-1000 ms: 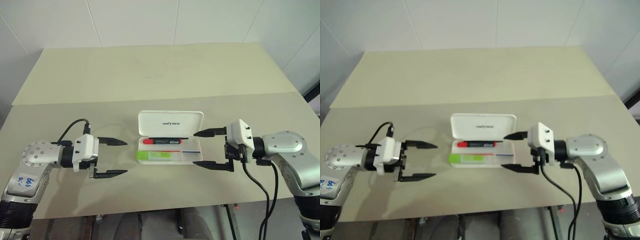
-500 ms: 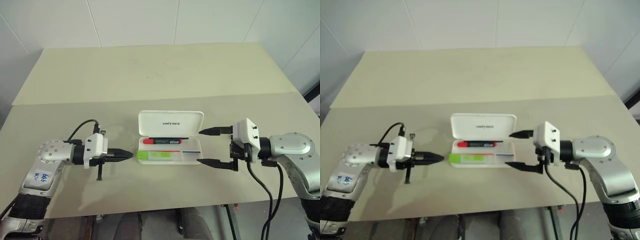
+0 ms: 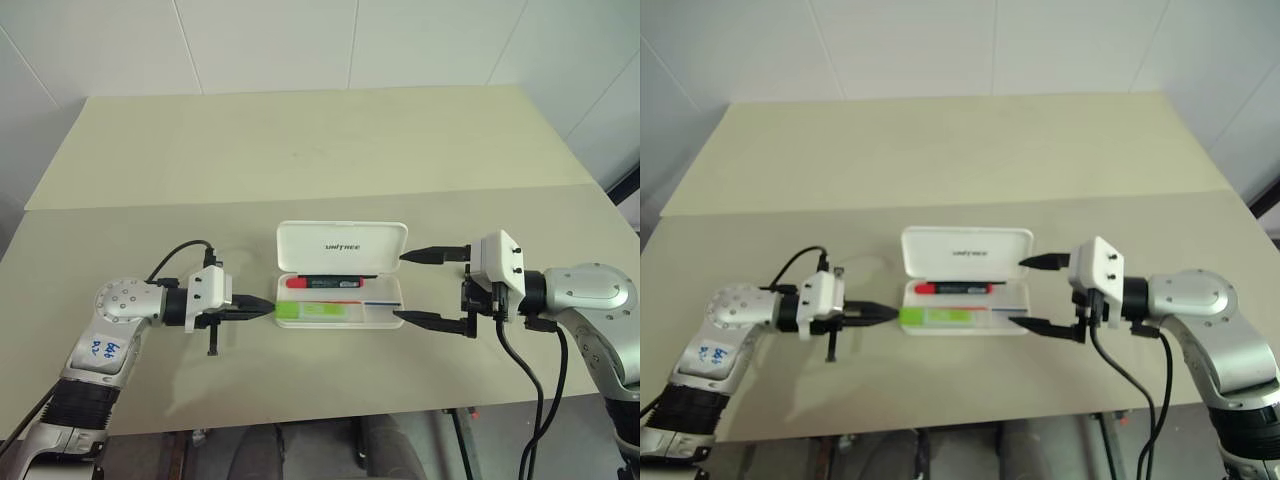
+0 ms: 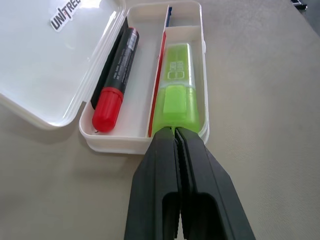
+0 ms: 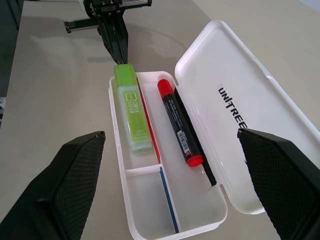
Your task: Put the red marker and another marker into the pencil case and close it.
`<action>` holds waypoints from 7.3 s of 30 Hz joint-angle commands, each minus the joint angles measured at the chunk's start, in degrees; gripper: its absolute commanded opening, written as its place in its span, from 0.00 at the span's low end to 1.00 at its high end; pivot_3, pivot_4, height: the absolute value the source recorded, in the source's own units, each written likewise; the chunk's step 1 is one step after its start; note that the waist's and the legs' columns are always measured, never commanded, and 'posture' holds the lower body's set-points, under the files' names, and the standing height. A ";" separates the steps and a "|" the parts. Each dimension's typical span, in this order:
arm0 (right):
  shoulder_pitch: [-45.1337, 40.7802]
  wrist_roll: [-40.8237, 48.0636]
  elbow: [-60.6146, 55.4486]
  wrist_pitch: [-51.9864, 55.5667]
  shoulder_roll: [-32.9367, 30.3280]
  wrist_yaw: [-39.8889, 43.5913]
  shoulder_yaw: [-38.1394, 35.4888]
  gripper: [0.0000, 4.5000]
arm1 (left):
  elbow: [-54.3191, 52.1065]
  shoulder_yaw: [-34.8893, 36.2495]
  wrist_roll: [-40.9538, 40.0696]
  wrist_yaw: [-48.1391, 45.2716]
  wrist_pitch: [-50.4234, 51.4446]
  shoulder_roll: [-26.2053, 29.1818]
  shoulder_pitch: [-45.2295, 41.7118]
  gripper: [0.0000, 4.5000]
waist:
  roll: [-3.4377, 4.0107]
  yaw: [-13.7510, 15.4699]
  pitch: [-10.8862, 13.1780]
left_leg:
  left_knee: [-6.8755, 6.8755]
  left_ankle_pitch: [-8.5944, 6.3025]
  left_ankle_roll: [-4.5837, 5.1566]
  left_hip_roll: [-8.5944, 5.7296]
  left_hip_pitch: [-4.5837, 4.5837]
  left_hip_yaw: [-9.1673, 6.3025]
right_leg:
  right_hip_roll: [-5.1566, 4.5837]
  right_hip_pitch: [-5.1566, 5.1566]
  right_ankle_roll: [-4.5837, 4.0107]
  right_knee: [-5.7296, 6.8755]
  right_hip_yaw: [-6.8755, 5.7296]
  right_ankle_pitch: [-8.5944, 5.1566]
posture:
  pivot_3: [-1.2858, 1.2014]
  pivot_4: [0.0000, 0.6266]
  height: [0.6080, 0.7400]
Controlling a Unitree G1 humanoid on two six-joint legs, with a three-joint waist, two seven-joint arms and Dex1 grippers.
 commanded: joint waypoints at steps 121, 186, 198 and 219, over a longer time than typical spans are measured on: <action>0.56 0.53 5.22 -1.95 -0.53 8.00 -0.79 0.99 | -21.88 9.90 -14.00 6.63 17.06 3.94 5.08 1.00 | -0.05 0.04 0.01 | 0.01 0.02 0.06 -0.04 -0.02 0.46 | 0.10 0.04 0.30 -0.66 0.57 0.58 | 0.52 0.24 1.00; 4.00 3.21 -4.06 -0.16 2.30 -8.37 -3.86 1.00 | -5.86 -2.78 -6.31 -2.13 18.61 -1.06 -8.77 0.01 | -0.18 0.07 -0.02 | 0.05 -0.04 0.13 -0.05 -0.04 0.62 | 0.11 0.02 0.14 -0.77 0.75 0.50 | 0.52 0.24 1.00; 6.88 3.76 -6.55 0.57 1.44 -9.77 -5.59 1.00 | -2.90 -13.37 1.07 -0.31 21.31 -5.93 -12.61 0.01 | -0.19 -0.05 -0.02 | 0.06 -0.03 0.14 -0.06 -0.02 0.61 | 0.13 0.01 0.29 -0.72 0.76 0.58 | 0.52 0.24 1.00; 5.59 3.29 -5.15 -0.25 2.91 -10.50 -3.51 1.00 | -12.44 4.16 -15.09 3.16 31.11 -6.02 -8.08 0.20 | -0.45 -0.83 -0.10 | 0.15 0.06 0.30 -0.05 0.05 0.62 | 0.13 0.09 0.10 -0.72 0.85 0.56 | 0.52 0.24 1.00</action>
